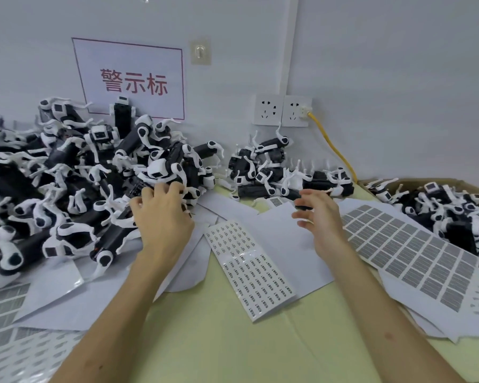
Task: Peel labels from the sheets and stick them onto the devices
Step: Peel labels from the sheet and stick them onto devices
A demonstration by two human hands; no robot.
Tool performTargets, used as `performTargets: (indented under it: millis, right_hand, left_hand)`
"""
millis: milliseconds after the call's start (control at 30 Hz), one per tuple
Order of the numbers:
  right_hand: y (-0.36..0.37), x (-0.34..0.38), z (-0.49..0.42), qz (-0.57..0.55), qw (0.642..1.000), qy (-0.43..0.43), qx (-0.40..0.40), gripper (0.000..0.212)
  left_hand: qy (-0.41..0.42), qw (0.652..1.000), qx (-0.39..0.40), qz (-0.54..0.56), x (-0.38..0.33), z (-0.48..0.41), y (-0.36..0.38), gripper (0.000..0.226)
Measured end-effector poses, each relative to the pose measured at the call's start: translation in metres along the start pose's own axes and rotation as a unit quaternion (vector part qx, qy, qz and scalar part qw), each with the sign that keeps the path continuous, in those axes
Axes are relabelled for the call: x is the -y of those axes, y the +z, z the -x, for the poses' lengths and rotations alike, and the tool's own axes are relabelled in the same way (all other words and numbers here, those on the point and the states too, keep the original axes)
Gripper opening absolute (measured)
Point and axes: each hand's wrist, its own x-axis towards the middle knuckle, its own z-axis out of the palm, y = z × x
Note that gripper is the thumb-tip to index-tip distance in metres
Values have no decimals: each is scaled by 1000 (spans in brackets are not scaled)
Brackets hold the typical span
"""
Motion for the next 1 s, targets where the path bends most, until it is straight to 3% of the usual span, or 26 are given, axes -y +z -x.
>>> performTargets:
  millis: [400,500,767,1000]
  right_hand:
    - [8,-5,6,37,999,-15,31,23]
    - [9,-6,6,47,998,-17,40,23]
    - [10,-6,6,60,997,-22,51,23]
    - [10,-8,6,58,996,-24,59,24]
  left_hand:
    - [-48,998,31,-20,13,-11,-4,33]
    - [-55,998,4,11,19,-13,-2,16]
    - [-69,992,-47,98,20,-14,0,11]
    - [-90,988,-49,116,18,-16,3,33]
